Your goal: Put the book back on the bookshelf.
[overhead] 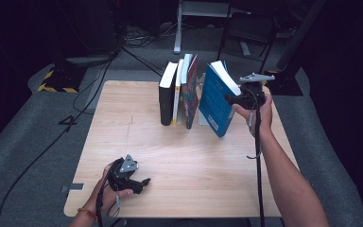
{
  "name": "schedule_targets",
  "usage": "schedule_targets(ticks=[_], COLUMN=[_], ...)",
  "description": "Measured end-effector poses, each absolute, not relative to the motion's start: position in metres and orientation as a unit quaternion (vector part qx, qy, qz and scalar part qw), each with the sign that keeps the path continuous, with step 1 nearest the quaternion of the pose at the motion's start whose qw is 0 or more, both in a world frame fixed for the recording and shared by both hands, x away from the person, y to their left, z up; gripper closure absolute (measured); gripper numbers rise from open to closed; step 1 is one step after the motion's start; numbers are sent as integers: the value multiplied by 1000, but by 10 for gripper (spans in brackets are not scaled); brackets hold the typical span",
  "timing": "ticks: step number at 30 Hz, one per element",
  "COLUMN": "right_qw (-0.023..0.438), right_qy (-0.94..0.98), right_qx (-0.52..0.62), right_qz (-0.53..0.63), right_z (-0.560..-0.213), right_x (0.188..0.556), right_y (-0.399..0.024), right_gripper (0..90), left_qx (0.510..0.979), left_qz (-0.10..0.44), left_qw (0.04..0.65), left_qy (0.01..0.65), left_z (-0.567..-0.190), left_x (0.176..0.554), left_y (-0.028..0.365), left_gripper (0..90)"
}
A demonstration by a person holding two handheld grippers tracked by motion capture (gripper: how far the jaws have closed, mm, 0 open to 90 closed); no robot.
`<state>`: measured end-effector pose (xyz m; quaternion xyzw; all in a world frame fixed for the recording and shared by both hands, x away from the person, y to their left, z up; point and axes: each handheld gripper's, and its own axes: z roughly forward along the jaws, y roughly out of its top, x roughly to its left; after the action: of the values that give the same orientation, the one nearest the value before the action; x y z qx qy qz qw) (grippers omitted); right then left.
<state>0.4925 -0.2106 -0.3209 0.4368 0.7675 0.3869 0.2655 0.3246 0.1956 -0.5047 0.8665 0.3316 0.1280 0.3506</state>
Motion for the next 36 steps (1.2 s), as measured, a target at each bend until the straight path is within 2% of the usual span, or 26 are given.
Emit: schedule_targets(ticks=[5, 36], right_qw=[267, 272], right_qy=[780, 822], right_qx=[420, 352], right_qz=[378, 356], right_z=[-324, -354], right_x=[483, 449], right_y=[-216, -257], right_gripper=[438, 329], left_qx=[866, 866], left_qz=[128, 128], left_qw=[350, 351], left_qy=[333, 333], left_z=[-505, -505], left_x=[324, 325], left_y=[196, 195], left_gripper=[158, 155])
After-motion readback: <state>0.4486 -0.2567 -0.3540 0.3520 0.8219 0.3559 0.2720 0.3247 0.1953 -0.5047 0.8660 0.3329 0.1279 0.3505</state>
